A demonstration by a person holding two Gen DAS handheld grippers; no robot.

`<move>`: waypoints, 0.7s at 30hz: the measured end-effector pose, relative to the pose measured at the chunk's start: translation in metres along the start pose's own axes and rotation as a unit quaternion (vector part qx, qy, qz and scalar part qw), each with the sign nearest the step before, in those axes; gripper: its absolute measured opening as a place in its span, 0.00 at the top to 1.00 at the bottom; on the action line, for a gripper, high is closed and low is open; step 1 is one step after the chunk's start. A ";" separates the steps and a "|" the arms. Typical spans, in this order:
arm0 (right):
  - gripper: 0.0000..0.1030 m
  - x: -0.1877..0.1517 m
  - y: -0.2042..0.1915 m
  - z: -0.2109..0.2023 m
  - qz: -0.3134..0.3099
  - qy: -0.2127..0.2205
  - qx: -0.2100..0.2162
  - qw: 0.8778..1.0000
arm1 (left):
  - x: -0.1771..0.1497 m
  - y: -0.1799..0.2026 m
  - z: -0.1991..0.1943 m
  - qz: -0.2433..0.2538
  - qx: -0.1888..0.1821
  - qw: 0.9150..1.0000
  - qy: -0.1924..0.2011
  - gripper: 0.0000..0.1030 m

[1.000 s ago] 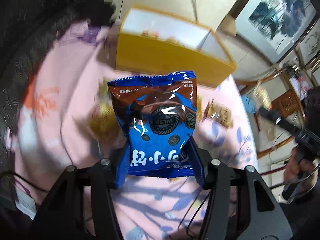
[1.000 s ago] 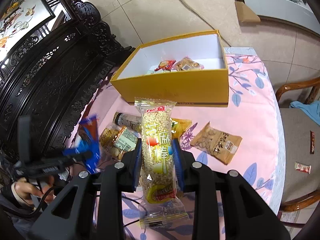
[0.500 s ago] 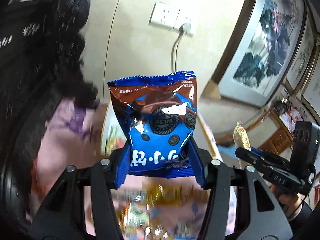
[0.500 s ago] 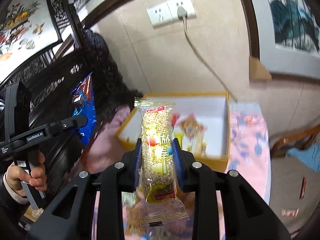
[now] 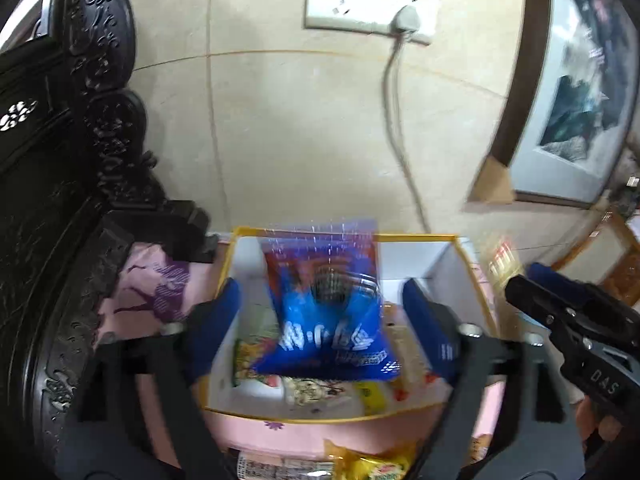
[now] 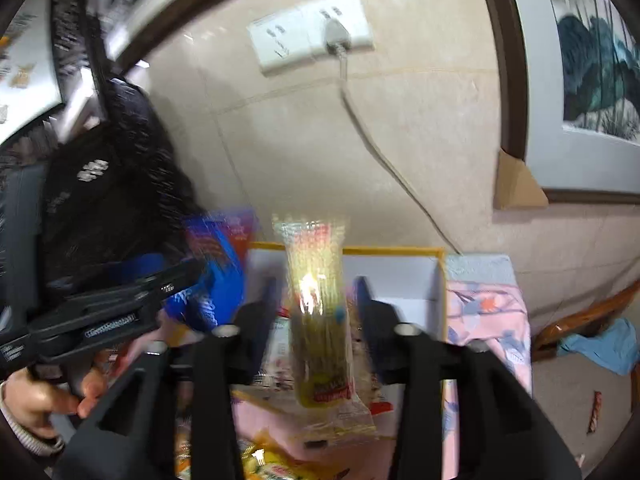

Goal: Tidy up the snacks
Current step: 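Carry the blue bag and rice-bar bag over the yellow box and release both, then lower the left gripper to the pile while the right grasps the brown peanut bag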

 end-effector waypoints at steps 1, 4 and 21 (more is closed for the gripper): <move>0.40 0.000 0.001 0.000 0.002 0.007 0.002 1.000 | -0.001 -0.001 0.002 0.002 0.001 1.000 0.000 0.16; 0.41 -0.002 -0.001 -0.001 -0.001 0.006 0.006 1.000 | -0.002 -0.001 0.004 0.006 0.003 1.000 -0.003 0.16; 0.40 -0.078 0.008 -0.066 -0.012 -0.038 0.005 0.999 | -0.057 -0.011 -0.053 -0.001 -0.023 1.000 -0.011 0.09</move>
Point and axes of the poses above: each gripper's, at about its wrist camera, not at the fingertips, and z roughly the way its jaws point, y to its right, x to its top, the point moved 5 cm from there along z, roughly the way its jaws point, and after that the axes turned 2 degrees about -z, right-handed, at the moved point
